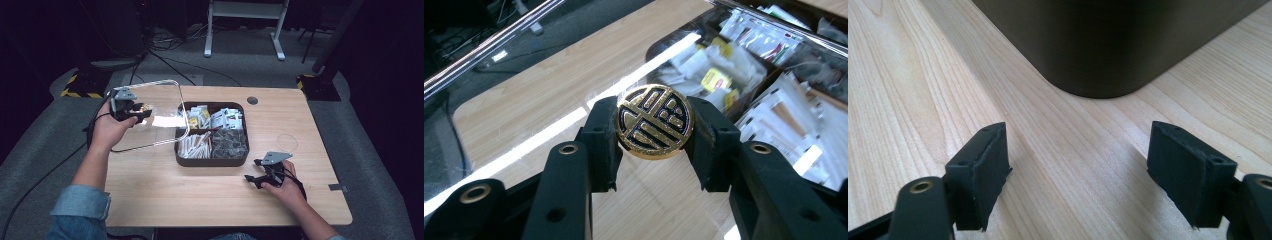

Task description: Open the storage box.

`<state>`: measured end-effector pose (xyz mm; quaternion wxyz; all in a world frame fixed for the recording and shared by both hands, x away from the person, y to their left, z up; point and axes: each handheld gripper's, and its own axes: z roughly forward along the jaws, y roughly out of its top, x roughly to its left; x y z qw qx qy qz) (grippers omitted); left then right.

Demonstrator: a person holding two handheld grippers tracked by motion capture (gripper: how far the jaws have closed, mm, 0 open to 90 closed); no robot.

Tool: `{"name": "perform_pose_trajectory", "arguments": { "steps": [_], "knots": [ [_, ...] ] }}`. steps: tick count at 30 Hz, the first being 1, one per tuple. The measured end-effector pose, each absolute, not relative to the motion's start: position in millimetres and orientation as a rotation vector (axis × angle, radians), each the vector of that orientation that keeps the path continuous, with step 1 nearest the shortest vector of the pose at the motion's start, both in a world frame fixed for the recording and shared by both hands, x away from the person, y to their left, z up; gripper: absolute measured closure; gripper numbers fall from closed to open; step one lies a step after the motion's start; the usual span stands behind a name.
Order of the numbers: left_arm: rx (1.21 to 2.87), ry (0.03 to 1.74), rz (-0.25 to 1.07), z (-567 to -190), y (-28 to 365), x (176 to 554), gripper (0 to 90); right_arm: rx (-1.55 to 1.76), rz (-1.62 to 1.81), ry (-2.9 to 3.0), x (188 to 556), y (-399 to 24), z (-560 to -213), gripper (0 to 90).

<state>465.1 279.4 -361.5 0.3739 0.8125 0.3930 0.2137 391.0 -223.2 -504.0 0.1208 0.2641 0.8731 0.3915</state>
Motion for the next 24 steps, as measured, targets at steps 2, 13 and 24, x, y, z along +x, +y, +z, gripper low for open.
{"name": "perform_pose_trajectory", "arguments": {
  "steps": [2,13,24],
  "knots": [
    [2.080,1.017,0.543,-363,287,463,58.4,0.773,1.143,2.550,391,-223,-504,24.6],
    [2.106,1.093,0.560,-380,309,460,58.4,0.774,1.143,2.550,391,-223,-504,24.6],
    [2.166,1.135,0.533,-406,316,466,58.5,0.774,1.143,2.550,391,-223,-504,24.6]
  ]
}}
